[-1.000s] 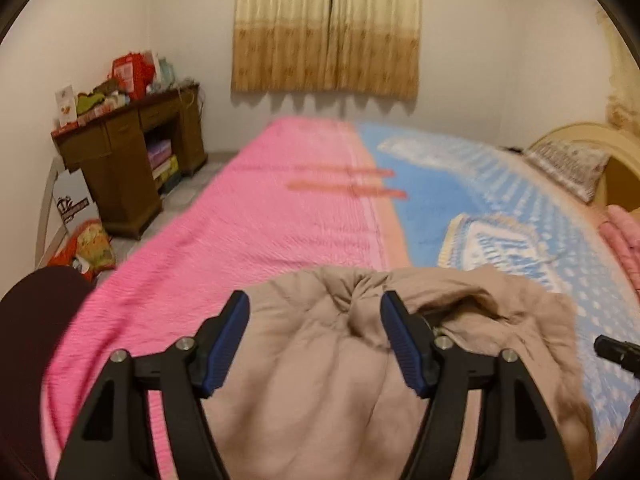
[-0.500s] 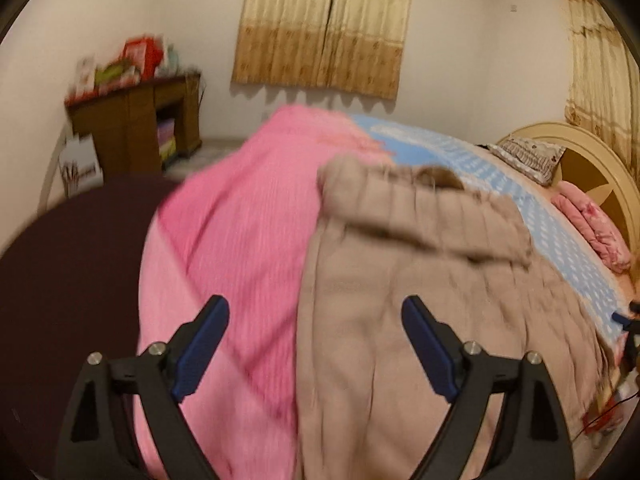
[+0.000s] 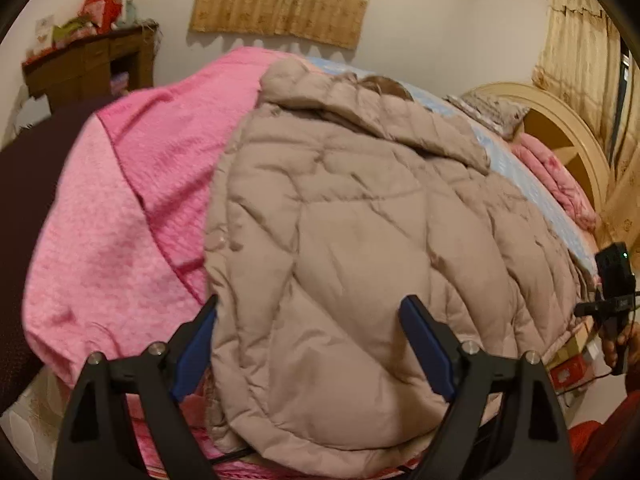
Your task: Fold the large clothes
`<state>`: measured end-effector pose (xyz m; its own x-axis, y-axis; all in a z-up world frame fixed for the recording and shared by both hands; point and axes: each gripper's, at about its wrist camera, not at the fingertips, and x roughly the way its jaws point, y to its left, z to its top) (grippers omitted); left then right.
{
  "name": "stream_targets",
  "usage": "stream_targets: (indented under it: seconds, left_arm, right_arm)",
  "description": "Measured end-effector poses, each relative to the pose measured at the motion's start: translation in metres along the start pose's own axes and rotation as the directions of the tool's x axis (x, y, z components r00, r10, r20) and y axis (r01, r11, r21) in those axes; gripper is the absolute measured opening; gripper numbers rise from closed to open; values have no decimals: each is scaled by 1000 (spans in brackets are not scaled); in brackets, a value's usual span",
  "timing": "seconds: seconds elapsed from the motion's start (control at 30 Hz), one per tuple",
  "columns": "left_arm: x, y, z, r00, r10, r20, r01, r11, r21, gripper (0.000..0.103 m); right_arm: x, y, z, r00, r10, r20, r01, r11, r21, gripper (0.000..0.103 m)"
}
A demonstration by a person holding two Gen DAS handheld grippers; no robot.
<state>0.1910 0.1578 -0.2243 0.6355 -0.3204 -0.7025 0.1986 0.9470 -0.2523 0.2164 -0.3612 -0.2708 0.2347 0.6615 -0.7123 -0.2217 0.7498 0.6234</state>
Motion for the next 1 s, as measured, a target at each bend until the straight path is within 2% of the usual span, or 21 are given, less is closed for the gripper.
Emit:
stream_targets:
  seconds: [0.03,0.07,0.1,0.13,0.23,0.33,0.37,0.4,0.53,0.63,0.7,0.77,0.83,0.9,1.0]
  left_arm:
    - [3,0,1,1000,-5,-6,5,1000,-7,88]
    - [4,1,2,1000,-7,-9,6,1000,-9,87]
    - [3,1,2,1000,-8,-7,8,1000,-12,86]
    - [1,3,3,1000,-14,-2,14,1000,-18,86]
    - [-9,10,15,1000,-13,22,14,999,-36,86]
    - [-32,20,32,995,-4,103,11,998,-65,86]
    - [-43,25,41,990,-6,140,18,997,-80,86]
    - [-50,28,48,986,-8,164,23,996,-88,86]
    - [-91,45,85,952,-2,306,47,989,-142,86]
    - [-111,53,105,927,-8,374,69,986,-151,86]
    - [-119,53,115,911,-7,413,70,988,-138,86]
    - [-127,51,130,892,19,451,42,991,-125,86]
    - [-125,47,143,883,32,467,25,993,-115,86]
    - [-118,43,153,881,35,472,19,994,-110,86]
    - [-98,33,167,878,19,478,30,995,-96,86]
  right_arm:
    - [0,0,3,999,37,4,-37,999,14,82]
    - [0,-1,6,996,85,6,-85,996,41,77]
    - [0,-1,11,991,132,3,-132,989,63,70]
    - [-1,-2,16,987,159,-3,-158,985,73,56]
    - [-3,15,28,980,197,-21,-196,980,27,53]
    - [-17,33,44,961,277,18,-277,961,3,42]
    - [-28,42,56,941,333,52,-333,943,-7,41]
    - [-33,48,62,932,355,70,-354,935,-22,41]
    - [-55,83,116,897,425,120,-414,904,-104,40]
    - [-59,112,172,874,465,140,-445,882,-154,40]
    - [-54,128,211,869,470,154,-443,878,-180,40]
    - [-46,135,267,856,482,187,-456,874,-167,40]
    - [-37,137,318,850,475,226,-448,879,-161,39]
    - [-26,128,378,840,450,302,-429,893,-137,38]
    - [0,86,446,811,388,437,-423,906,-18,37]
